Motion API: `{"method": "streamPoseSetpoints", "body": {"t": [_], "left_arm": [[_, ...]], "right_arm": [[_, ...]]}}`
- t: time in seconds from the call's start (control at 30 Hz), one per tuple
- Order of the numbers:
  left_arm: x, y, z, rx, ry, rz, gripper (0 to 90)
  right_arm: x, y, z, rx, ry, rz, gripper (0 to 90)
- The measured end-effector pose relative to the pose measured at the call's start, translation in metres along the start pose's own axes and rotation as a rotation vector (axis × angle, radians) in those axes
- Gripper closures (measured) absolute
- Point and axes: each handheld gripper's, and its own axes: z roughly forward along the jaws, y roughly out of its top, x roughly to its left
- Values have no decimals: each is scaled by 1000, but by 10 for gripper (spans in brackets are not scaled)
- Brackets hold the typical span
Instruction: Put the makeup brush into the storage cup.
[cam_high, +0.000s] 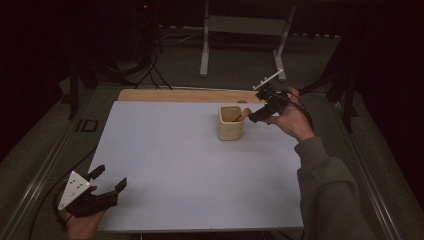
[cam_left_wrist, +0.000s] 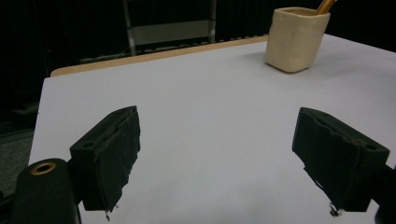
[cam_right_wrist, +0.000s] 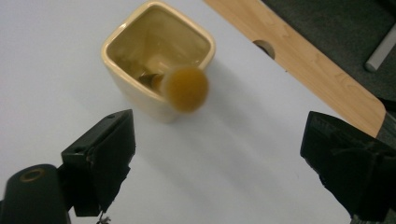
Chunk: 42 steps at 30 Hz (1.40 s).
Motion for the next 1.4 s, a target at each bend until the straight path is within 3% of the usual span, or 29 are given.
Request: {"method": "streamPoseSetpoints", "body": {"t": [0.47, 1.1, 1.4], "left_arm": [[0, 0, 0, 0, 2, 1, 158], [1, 0, -1, -2, 3, -5, 158], [1, -1, 0, 0, 1, -6, 158]], "right_arm": [[-6, -21, -3, -121, 25, 36, 103], [-8, -50, -16, -245, -19, 56, 103], [-11, -71, -15, -300, 5, 81, 103]]}}
